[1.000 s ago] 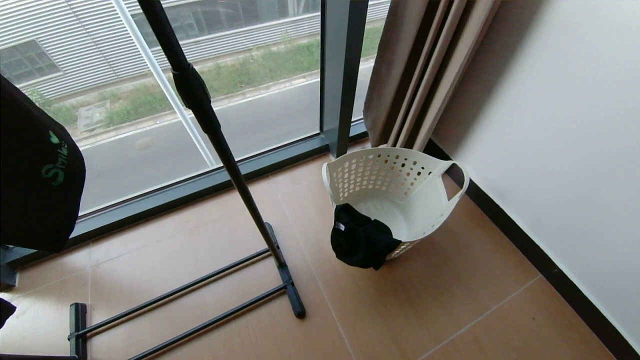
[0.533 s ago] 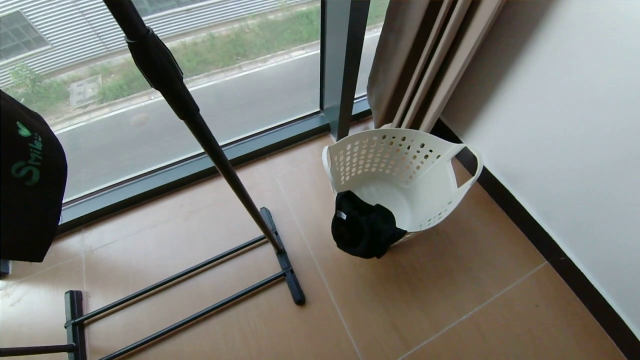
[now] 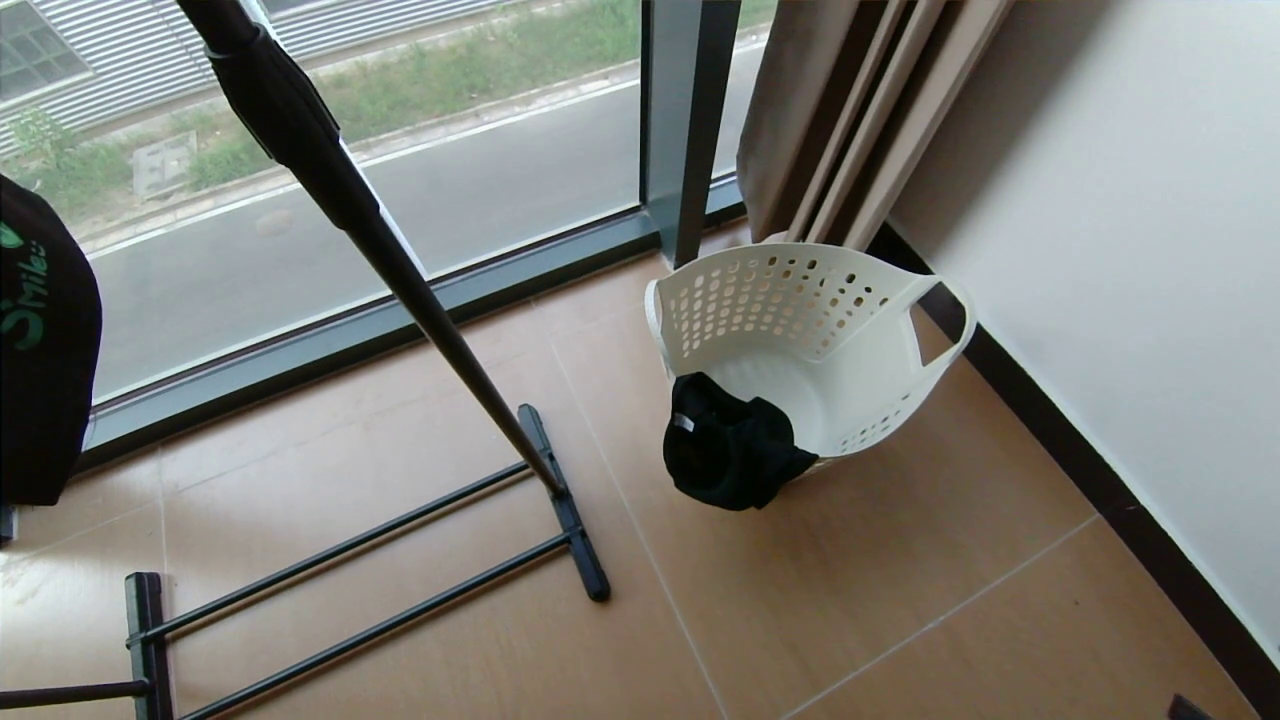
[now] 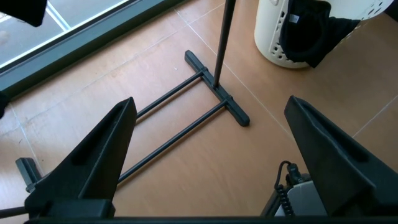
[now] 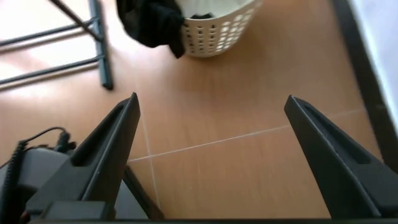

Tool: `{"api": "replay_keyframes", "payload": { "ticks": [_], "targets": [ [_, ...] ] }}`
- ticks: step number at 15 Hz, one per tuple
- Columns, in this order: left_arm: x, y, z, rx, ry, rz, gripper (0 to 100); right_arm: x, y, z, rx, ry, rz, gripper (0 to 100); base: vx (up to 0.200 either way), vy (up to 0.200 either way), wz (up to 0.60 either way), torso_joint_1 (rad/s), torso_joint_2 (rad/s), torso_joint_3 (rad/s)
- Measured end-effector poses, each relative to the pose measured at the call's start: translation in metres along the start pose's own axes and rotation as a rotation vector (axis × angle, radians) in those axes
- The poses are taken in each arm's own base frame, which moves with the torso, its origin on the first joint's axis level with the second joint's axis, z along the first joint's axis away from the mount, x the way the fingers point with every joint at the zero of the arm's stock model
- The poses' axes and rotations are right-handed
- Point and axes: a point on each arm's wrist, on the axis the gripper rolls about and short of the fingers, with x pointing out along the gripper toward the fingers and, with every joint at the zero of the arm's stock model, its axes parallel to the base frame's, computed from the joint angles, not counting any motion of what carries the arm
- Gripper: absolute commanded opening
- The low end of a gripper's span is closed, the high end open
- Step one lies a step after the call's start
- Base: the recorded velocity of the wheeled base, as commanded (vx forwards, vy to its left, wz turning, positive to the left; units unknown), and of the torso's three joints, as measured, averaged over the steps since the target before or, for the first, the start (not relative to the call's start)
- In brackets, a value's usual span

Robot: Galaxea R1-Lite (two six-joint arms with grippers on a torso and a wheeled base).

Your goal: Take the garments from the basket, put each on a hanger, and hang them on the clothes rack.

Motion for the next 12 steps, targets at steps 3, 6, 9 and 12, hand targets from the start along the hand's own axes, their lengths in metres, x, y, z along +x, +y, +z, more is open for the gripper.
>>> {"api": "replay_keyframes", "payload": {
  "ticks": [3, 6, 9, 12],
  "targets": [
    [0.000, 0.000, 0.000, -0.002, -0.001, -0.001, 100, 0.050, -0.001, 0.046, -0.035, 0.086, 0.073, 100, 0.000, 0.000, 0.00, 0.000, 0.00, 0.000],
    [0.000, 0.000, 0.000, -0.004, 0.000, 0.000, 100, 0.116, 0.005, 0.084, -0.108, 0.152, 0.140, 100, 0.000, 0.000, 0.00, 0.000, 0.00, 0.000],
    [0.000, 0.000, 0.000, -0.005, 0.000, 0.000, 100, 0.184, 0.016, 0.109, -0.197, 0.174, 0.189, 100, 0.000, 0.000, 0.00, 0.000, 0.00, 0.000],
    [0.000, 0.000, 0.000, -0.009, 0.000, 0.001, 100, 0.255, 0.025, 0.115, -0.339, 0.194, 0.223, 100, 0.000, 0.000, 0.00, 0.000, 0.00, 0.000]
  ]
}}
